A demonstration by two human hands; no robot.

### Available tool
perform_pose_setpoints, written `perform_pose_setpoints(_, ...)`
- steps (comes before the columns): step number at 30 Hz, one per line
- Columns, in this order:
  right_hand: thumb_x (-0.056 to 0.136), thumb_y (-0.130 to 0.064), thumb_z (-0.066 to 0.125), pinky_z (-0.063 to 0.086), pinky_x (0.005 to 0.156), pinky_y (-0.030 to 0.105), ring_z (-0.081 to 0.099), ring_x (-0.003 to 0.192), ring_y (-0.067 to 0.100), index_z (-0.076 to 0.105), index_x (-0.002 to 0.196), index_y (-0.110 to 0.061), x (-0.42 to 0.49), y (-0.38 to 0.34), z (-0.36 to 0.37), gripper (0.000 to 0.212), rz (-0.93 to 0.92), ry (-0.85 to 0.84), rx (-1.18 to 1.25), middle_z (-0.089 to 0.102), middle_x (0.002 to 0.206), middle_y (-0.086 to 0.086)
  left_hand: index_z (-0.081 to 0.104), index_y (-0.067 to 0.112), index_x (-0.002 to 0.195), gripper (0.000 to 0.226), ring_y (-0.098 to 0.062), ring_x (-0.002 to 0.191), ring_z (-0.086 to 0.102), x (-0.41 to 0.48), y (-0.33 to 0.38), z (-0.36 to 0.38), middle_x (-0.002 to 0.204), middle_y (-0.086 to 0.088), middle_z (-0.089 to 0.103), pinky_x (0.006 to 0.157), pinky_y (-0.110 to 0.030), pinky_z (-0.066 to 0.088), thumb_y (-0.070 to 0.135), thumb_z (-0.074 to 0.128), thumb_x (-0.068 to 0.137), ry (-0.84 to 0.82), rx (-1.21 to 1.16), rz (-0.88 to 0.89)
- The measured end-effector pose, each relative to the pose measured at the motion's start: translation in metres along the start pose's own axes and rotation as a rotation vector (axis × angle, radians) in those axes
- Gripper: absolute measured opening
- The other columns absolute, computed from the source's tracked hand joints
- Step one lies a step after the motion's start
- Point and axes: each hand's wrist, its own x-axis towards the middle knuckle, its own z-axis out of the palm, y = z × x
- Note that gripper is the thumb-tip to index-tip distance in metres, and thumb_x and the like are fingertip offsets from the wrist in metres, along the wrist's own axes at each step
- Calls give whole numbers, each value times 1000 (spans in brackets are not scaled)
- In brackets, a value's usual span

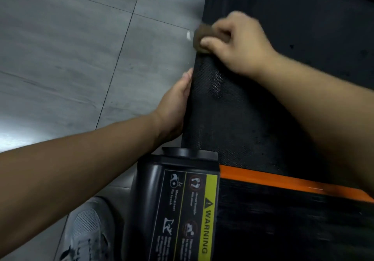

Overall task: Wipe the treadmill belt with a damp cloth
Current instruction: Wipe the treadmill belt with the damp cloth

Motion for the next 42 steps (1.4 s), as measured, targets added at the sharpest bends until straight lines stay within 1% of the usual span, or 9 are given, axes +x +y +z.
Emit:
perform_pose_setpoints(7, 90, -48, 58, 43, 73, 33, 55, 82, 21, 72, 99, -20, -67, -20, -8, 32, -136, -176, 142, 54, 87, 3, 57, 1, 141, 52, -35, 128, 60, 2, -2, -3, 135, -24, 63, 109, -43, 49, 37, 36, 109, -23, 54, -41)
perform_pose_setpoints(10, 90, -52, 54, 45, 75, 36, 57, 86, 26, 72, 100, -20, -41, -7, -6, 38, -154, -105, 61, 54, 87, 3, 56, 11, 143, 47, -27, 127, 62, 8, -7, -5, 138, -16, 64, 109, -41, 49, 39, 41, 108, -2, 103, 7)
perform_pose_setpoints(15, 90, -54, 52, 37, 78, 32, 53, 91, 27, 52, 77, -35, 2, 18, 2, 23, 6, 27, -19, 45, 89, 1, 54, 20, 143, 45, -22, 123, 64, 10, -6, -3, 135, -7, 67, 99, -32, 56, 37, 27, 112, -83, 78, 32)
perform_pose_setpoints(18, 92, -43, 59, 38, 71, 33, 47, 80, 19, 64, 82, -23, -78, 3, -12, 23, -62, -77, 150, 47, 85, 3, 63, 18, 127, 52, -20, 106, 71, 7, -3, -1, 115, -7, 75, 97, -34, 57, 42, 19, 111, -106, 85, 10)
perform_pose_setpoints(23, 91, -43, 62, 43, 77, 42, 50, 85, 21, 75, 105, -18, -121, 21, -27, 31, -138, -154, 190, 52, 90, 0, 53, 15, 146, 58, -24, 132, 58, 10, -2, -4, 142, -8, 62, 118, -46, 39, 51, 39, 103, -53, 183, 17)
perform_pose_setpoints(27, 91, -44, 62, 45, 83, 47, 50, 89, 19, 73, 96, -22, -97, 24, -14, 26, 80, 50, 164, 49, 88, -2, 49, 15, 149, 64, -23, 135, 56, 9, -5, -4, 145, -7, 59, 119, -44, 38, 53, 46, 97, 18, 231, 34)
perform_pose_setpoints(32, 91, -42, 64, 40, 77, 40, 49, 86, 17, 75, 102, -24, -172, -11, -26, 24, -152, -195, 320, 53, 91, -4, 53, 13, 143, 62, -23, 128, 61, 2, 4, 1, 137, -8, 65, 116, -44, 42, 52, 45, 96, 66, 406, 114)
perform_pose_setpoints(37, 90, -43, 63, 45, 79, 47, 51, 86, 21, 76, 97, -21, -119, -11, -8, 26, -111, -38, 275, 51, 87, -5, 44, 12, 150, 70, -13, 130, 56, -1, 10, 6, 144, -4, 58, 119, -40, 36, 50, 50, 92, 106, 529, 208)
perform_pose_setpoints(42, 91, -44, 62, 40, 80, 36, 48, 82, 15, 73, 97, -29, -161, 21, -30, 20, -128, -128, 312, 52, 85, -7, 29, 22, 160, 61, -4, 124, 58, 11, 26, 15, 152, 2, 51, 109, -24, 45, 38, 50, 105, 101, 653, 208)
